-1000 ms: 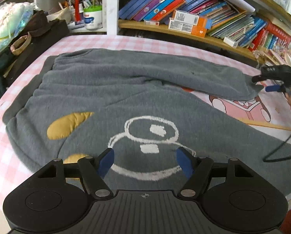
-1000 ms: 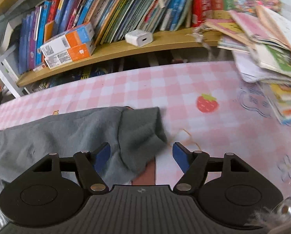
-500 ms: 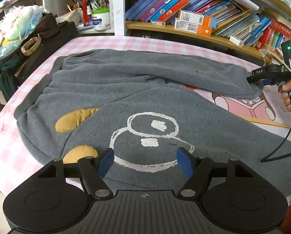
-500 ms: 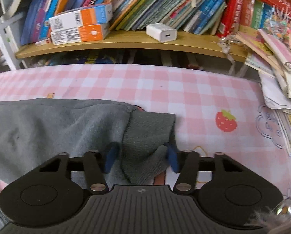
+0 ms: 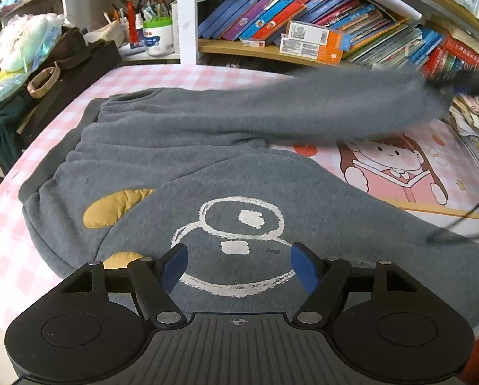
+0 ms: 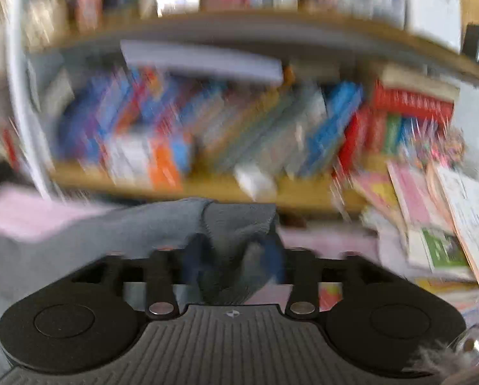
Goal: Fold clothes
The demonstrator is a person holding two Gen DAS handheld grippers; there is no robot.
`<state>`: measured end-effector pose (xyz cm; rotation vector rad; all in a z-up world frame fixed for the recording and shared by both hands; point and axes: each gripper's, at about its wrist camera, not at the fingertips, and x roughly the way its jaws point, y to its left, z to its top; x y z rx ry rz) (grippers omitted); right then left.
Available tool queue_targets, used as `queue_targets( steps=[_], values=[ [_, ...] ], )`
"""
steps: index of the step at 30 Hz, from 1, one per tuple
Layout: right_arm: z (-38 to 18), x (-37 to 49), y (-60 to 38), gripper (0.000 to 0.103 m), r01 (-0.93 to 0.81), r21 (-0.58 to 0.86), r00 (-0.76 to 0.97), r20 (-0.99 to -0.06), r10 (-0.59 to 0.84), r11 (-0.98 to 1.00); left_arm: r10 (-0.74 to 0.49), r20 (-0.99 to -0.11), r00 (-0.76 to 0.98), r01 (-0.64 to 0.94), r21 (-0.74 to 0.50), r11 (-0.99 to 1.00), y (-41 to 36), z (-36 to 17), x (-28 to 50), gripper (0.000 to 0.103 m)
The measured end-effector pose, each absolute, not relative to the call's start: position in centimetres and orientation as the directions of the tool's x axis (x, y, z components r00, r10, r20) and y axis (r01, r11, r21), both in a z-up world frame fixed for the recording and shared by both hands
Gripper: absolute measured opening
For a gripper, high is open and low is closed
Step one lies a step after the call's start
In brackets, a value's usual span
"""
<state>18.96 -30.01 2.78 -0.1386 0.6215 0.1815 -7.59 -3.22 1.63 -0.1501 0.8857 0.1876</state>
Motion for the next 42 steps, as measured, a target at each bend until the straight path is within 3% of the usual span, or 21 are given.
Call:
queue_targets(
  steps=[3,6,9,11,12,16,20,26,27,29,31,42],
  values=[
    [0.7,19.9,-31.1,0.049,-0.171,-0.080,0.761,-0.643,0.080,0.982,0.106,-0.777,0.620,-0.226,-0.048,0.973,-3.0,1.7,-7.8,0.073],
    [0.5,19.6,-31.8,0.049,-0.197,-0.019,0.747,-0.650,0.138,0.980,0.111,-0.782,0.614,-0.241,-0.052,0.969,-2.7,1.5,-7.9,0.074],
    [0.0,18.8,-30.6,0.042,-0.294,0.024,0.710,-0.664,0.235,0.956,0.112,-0.782,0.613,-0.250,-0.057,0.967,-2.5,1.5,-7.8,0.074],
    [-0.7,18.5,-29.7,0.018,-0.359,0.053,0.661,-0.690,0.294,0.932,0.114,-0.782,0.613,-0.251,-0.055,0.966,-2.5,1.5,-7.8,0.074],
    [-1.3,18.3,-29.3,0.012,-0.380,0.061,0.633,-0.710,0.308,0.923,0.116,-0.781,0.614,-0.243,-0.047,0.969,-2.6,1.6,-7.9,0.074],
    [-3.4,20.7,-29.2,0.000,-0.327,0.080,0.569,-0.779,0.264,0.941,0.125,-0.778,0.615,-0.229,-0.025,0.973,-2.8,1.8,-8.2,0.074],
    [-3.8,23.3,-30.1,0.000,-0.274,0.089,0.579,-0.780,0.238,0.958,0.144,-0.779,0.610,-0.259,-0.025,0.966,-2.1,1.9,-9.0,0.074],
    [-3.8,25.0,-29.0,0.000,-0.313,-0.029,0.622,-0.761,0.182,0.949,0.164,-0.772,0.614,-0.291,-0.028,0.956,-1.1,2.2,-9.8,0.074],
    [-3.8,24.8,-28.9,0.003,-0.322,-0.036,0.623,-0.760,0.183,0.946,0.167,-0.771,0.615,-0.293,-0.027,0.956,-1.1,2.2,-9.9,0.075],
    [-3.5,24.3,-28.8,0.021,-0.336,-0.042,0.631,-0.752,0.191,0.941,0.170,-0.771,0.614,-0.300,-0.029,0.953,-1.0,2.1,-10.1,0.075],
    [-3.0,22.5,-28.6,0.033,-0.345,-0.031,0.644,-0.735,0.212,0.938,0.171,-0.771,0.614,-0.303,-0.030,0.953,-0.8,2.0,-10.1,0.075],
    [-1.0,9.5,-27.5,0.036,-0.484,0.101,0.583,-0.703,0.407,0.869,0.153,-0.769,0.620,-0.267,-0.023,0.964,-0.6,1.8,-8.3,0.076]
  ],
)
